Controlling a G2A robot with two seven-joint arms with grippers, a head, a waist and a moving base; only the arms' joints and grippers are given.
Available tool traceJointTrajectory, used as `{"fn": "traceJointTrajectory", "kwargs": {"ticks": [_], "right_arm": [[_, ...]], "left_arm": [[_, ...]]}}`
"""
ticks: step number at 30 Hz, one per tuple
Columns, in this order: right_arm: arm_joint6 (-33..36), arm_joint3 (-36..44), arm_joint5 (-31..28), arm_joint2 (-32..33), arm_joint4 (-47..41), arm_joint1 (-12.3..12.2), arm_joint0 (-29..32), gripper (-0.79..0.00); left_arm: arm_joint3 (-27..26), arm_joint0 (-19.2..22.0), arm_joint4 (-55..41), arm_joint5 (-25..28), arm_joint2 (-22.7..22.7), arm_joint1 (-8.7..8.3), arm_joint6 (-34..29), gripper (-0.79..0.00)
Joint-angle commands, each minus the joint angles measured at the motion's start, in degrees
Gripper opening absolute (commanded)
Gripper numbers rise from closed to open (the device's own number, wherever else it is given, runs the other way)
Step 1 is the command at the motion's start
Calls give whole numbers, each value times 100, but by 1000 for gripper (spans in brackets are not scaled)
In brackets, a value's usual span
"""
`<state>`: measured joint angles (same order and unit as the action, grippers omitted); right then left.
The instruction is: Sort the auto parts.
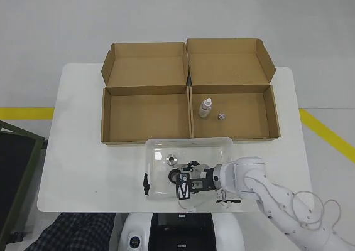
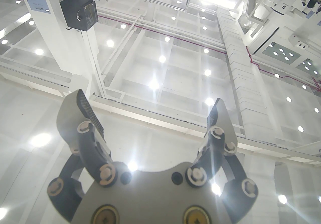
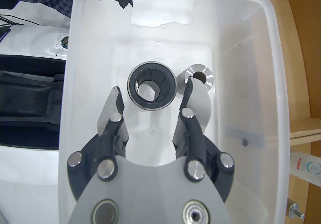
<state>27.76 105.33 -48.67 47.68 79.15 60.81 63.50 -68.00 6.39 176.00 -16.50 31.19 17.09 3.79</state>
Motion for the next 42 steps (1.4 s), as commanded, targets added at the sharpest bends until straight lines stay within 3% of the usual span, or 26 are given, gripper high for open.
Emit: {"fn": "traceJointTrajectory", "kwargs": {"ticks": [1,8,11,15,18,24,27,28,29,42], "right_arm": [[24,-83,-12,-79,-40,28,-76,-348],[45,-387,-24,-322,-214,130,-322,-326],[52,-519,-55,-410,-316,173,-435,-280],[58,-667,-86,-511,-422,223,-550,-296],[64,-754,-100,-572,-484,255,-622,-385],[48,-839,-118,-614,-544,289,-703,-459],[13,-855,-164,-600,-591,292,-719,-606],[1,-854,-192,-593,-596,290,-722,-727],[-8,-854,-207,-586,-604,288,-721,-785],[-287,-548,-562,-79,-790,124,-478,-785]], "left_arm": [[0,0,0,0,0,0,0,0],[0,0,0,0,0,0,0,0],[0,0,0,0,0,0,0,0],[0,0,0,0,0,0,0,0],[0,0,0,0,0,0,0,0],[0,0,0,0,0,0,0,0],[0,0,0,0,0,0,0,0],[0,0,0,0,0,0,0,0],[0,0,0,0,0,0,0,0],[0,0,0,0,0,0,0,0]]}}
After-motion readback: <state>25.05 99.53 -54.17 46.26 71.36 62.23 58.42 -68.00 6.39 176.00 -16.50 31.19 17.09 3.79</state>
